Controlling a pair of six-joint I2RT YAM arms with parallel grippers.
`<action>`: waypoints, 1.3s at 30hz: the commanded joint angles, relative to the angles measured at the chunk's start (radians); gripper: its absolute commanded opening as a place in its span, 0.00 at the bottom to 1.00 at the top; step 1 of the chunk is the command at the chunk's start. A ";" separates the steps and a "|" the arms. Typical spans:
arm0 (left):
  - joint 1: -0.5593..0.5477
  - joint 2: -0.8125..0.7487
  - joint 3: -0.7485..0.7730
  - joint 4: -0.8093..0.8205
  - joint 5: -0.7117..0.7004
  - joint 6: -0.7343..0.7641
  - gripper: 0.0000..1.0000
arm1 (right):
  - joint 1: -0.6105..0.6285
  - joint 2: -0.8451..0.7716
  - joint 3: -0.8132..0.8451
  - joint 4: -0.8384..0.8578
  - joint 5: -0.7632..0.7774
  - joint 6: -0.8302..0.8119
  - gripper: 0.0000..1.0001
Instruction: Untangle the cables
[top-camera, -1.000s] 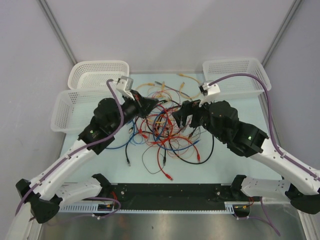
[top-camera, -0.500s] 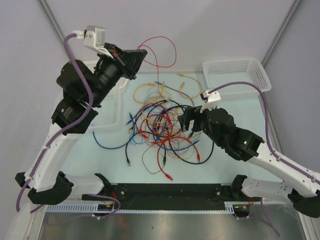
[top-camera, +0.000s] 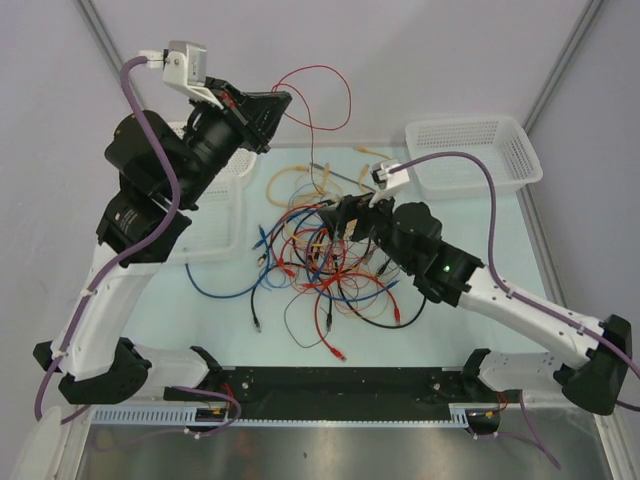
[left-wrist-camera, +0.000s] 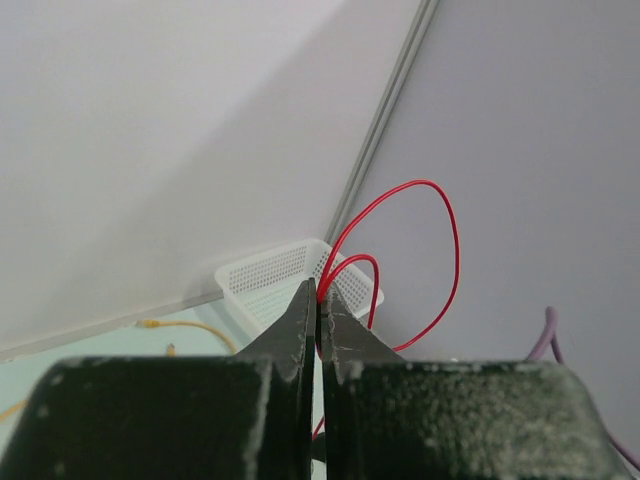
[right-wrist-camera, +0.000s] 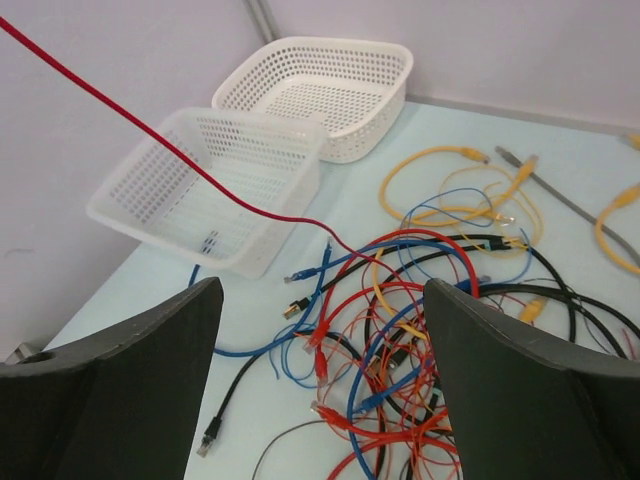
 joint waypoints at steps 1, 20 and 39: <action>0.000 -0.016 -0.010 0.006 0.012 -0.003 0.00 | -0.019 0.088 -0.004 0.217 -0.098 0.002 0.86; 0.000 -0.156 -0.234 0.006 -0.177 -0.001 0.11 | -0.080 0.067 -0.002 0.268 0.052 0.026 0.00; 0.005 -0.369 -0.708 0.069 -0.227 -0.089 0.99 | -0.032 -0.127 0.476 -0.264 0.115 -0.057 0.00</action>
